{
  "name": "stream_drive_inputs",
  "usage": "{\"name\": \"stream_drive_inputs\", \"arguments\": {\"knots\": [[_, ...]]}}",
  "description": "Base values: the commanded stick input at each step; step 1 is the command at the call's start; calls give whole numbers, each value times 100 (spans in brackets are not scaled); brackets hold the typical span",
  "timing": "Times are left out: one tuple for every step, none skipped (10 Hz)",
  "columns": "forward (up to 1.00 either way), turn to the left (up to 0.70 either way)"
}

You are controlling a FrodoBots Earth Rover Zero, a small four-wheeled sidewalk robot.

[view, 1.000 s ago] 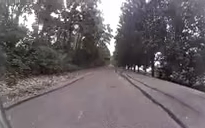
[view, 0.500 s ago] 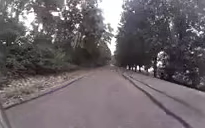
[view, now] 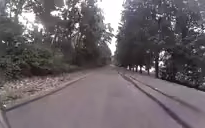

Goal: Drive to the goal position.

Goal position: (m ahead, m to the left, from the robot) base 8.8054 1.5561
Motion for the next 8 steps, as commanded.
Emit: {"name": "stream_drive_inputs", "arguments": {"knots": [[70,0],[70,0],[70,0],[70,0],[70,0],[70,0],[70,0],[70,0]]}}
